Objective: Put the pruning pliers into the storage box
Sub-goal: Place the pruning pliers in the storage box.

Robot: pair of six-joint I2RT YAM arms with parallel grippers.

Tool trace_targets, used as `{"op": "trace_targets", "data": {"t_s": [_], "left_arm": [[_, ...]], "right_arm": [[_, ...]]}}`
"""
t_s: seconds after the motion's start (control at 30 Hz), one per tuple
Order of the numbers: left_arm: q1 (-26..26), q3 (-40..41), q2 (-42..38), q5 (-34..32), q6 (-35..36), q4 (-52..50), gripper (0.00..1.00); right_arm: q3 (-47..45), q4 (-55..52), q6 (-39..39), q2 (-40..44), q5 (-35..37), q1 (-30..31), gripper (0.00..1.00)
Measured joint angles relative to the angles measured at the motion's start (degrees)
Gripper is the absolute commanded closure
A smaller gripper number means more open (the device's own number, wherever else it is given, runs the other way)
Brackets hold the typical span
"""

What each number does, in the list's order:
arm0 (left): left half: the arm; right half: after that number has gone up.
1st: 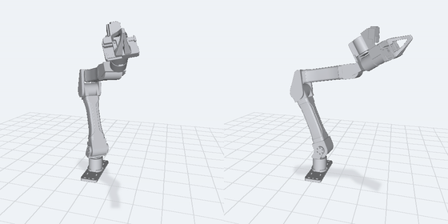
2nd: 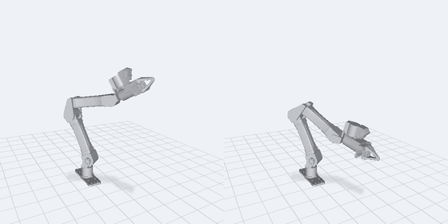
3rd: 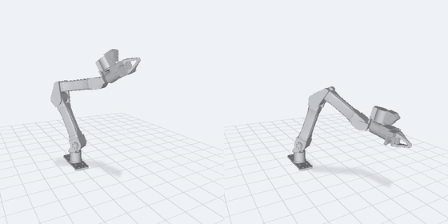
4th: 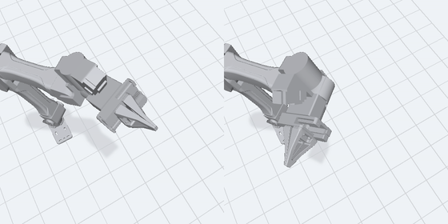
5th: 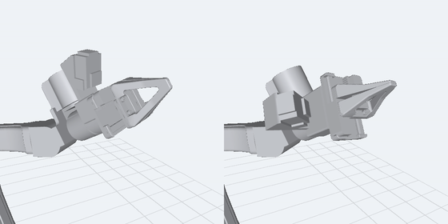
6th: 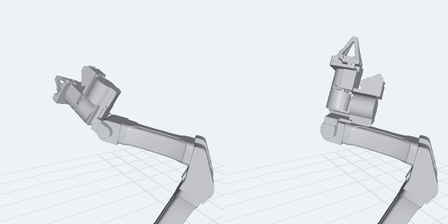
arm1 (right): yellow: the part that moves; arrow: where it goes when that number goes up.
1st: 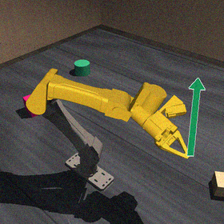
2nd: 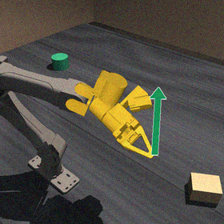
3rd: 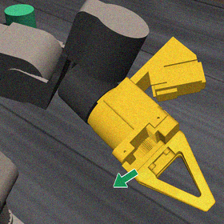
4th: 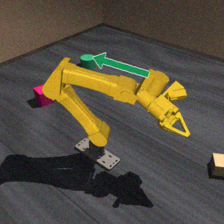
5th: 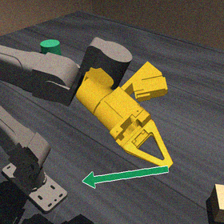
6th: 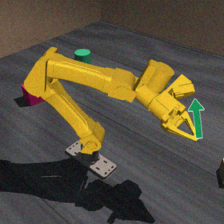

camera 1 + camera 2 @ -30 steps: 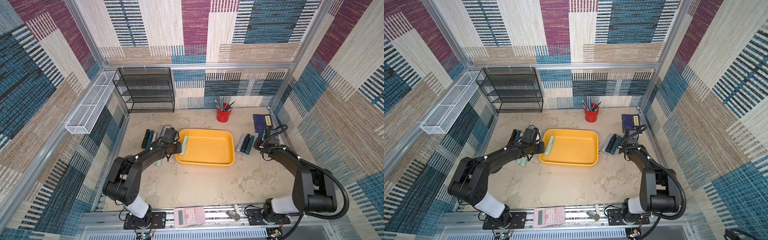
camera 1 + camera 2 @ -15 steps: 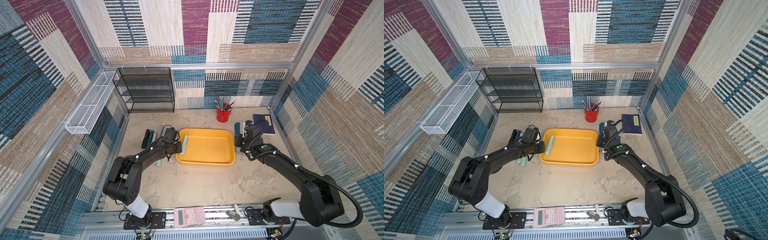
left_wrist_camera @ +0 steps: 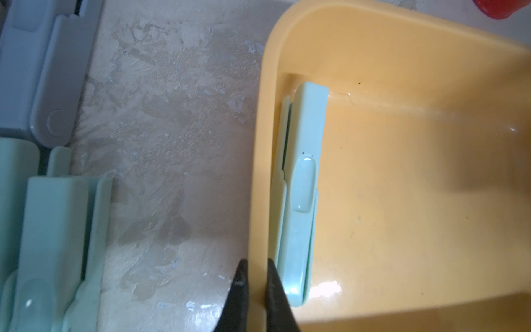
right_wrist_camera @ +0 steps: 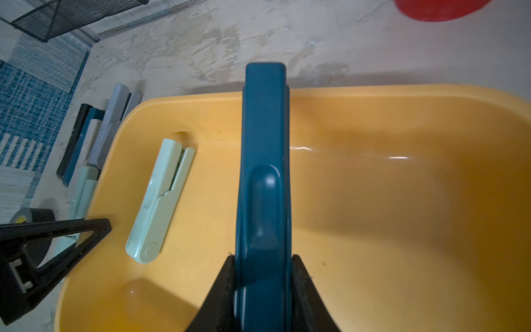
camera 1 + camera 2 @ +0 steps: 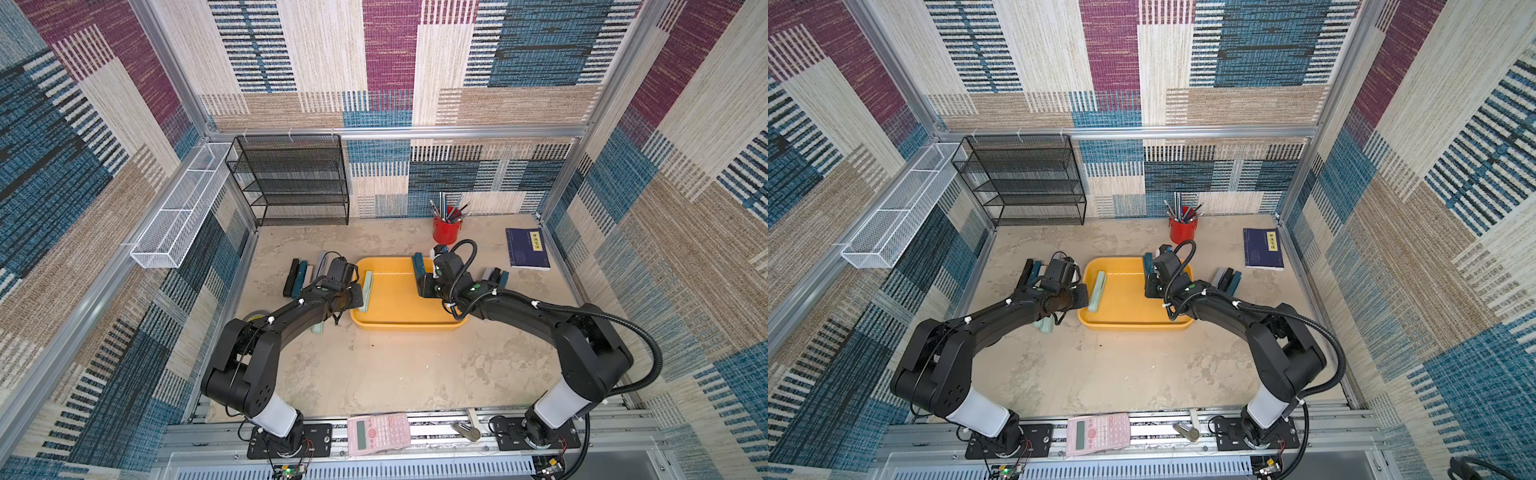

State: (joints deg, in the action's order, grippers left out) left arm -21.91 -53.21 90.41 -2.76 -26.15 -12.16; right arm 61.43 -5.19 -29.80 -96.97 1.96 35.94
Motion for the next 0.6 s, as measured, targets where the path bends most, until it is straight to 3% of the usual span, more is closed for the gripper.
{"op": "trace_targets", "data": {"t_s": [0.2, 0.6], "left_arm": [[0.0, 1.4, -0.9, -0.3, -0.9, 0.7, 1.0], [-0.1, 1.6, -1.0, -0.4, -1.1, 1.6, 1.0]], "right_arm": [[5.1, 0.8, -2.7, -8.0, -1.8, 3.4, 0.79], [7.9, 1.0, -7.8, -13.6, -2.0, 7.3, 0.77]]}}
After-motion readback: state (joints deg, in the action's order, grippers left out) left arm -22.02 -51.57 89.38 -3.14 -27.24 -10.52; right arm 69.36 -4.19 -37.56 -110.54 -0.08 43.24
